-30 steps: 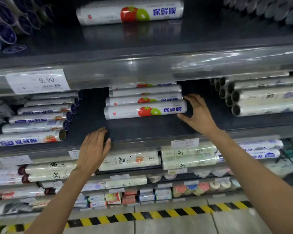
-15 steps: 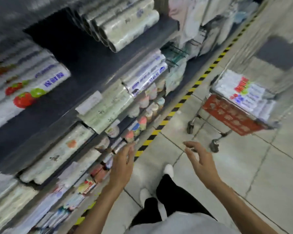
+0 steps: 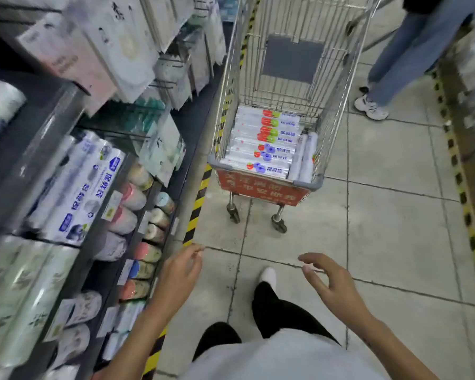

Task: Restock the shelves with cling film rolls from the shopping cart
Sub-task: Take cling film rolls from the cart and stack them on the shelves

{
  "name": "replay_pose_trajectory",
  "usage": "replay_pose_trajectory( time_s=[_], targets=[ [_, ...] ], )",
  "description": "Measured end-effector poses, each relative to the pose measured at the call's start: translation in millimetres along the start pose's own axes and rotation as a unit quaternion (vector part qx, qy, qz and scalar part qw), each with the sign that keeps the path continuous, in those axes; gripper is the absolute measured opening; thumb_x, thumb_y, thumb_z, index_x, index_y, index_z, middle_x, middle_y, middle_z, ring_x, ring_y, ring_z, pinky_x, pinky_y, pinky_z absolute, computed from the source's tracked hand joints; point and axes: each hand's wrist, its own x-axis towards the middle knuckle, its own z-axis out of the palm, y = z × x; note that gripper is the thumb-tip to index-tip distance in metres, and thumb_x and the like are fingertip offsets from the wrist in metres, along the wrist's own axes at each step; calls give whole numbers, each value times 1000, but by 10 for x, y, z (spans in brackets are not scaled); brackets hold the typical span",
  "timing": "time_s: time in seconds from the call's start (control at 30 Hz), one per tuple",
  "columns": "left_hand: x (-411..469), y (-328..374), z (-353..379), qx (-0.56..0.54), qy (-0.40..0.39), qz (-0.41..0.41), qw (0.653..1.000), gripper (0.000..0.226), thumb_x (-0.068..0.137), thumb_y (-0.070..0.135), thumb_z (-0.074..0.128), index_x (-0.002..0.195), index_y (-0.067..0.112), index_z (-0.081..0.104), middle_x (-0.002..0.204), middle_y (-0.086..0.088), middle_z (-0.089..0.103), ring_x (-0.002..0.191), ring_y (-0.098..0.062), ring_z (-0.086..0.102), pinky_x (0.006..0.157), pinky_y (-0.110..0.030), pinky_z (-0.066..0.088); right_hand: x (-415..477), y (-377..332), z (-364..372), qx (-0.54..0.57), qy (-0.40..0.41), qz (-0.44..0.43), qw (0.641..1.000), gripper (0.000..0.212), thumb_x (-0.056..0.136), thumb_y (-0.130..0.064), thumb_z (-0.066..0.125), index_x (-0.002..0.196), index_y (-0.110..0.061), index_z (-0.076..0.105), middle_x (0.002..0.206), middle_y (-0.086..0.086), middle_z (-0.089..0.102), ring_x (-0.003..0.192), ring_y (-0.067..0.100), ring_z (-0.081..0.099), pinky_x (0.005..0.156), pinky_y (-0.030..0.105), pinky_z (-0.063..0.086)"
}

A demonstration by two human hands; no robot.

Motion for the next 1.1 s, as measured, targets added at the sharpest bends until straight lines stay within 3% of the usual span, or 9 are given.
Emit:
replay_pose_trajectory(
  time_s=[0.1,0.27,0.37,0.57,0.73,0.83,0.93,1.03,1.1],
  targets=[
    [514,340,78,14,-16,25,999,23,96,19,52,113,16,66,109,8,66,100,-9,61,80,-15,42,408,54,-278,-5,2,-7,1000,30,90,-54,44,105,-35,61,108,-23,62,106,-10,53,82,2,38],
    [1536,848,184,6,-35,62,997,22,95,11,52,112,11,66,109,4,65,101,-7,58,83,-8,36,1325,81,-689,5,30,-15,999,23,90,-36,51,107,-27,64,109,-16,63,103,-11,54,86,3,35],
    [2195,1077,219,11,-51,86,995,22,95,8,52,112,8,65,107,4,62,96,0,54,80,3,32,1941,58,-847,12,47,-3,999,19,90,-36,51,104,-29,62,106,-15,63,101,-11,53,84,3,35],
    [3513,1232,523,-11,-105,83,991,26,97,16,48,118,9,63,114,-1,64,102,-11,57,91,-27,45,3214,122,-957,-21,75,38,996,32,94,-29,49,113,-8,64,110,-2,61,98,8,55,83,12,34],
    [4243,1438,1305,-2,-189,30,981,27,96,14,49,120,10,60,110,-5,63,87,-19,61,72,-23,40,4398,491,-815,-76,61,148,984,33,97,-6,45,128,4,50,127,21,53,117,33,50,93,26,33],
    [4385,1472,1952,0,-268,-41,962,28,97,15,44,122,6,53,116,-10,61,98,-28,58,74,-29,39,5016,773,-665,-100,37,276,955,34,90,7,41,124,12,46,128,28,49,117,39,50,90,33,37],
    [4357,1463,2481,31,-335,-95,937,31,99,17,38,124,-1,45,125,-20,53,112,-32,52,79,-34,37,5264,1013,-509,-163,-31,372,913,34,92,4,43,126,9,43,129,25,48,118,36,51,94,35,42],
    [4275,1471,2821,68,-358,-104,925,41,101,22,36,136,0,36,140,-17,41,130,-28,39,101,-31,33,5371,1217,-376,-227,-59,406,883,39,95,-5,45,132,6,40,133,17,47,122,29,50,97,33,43],
    [4263,1460,2960,90,-349,-121,925,36,99,16,38,130,-2,41,136,-20,43,126,-30,41,92,-21,35,5452,1298,-292,-252,-47,424,869,45,96,-7,43,136,10,30,134,18,48,122,30,51,96,34,43]
  ],
)
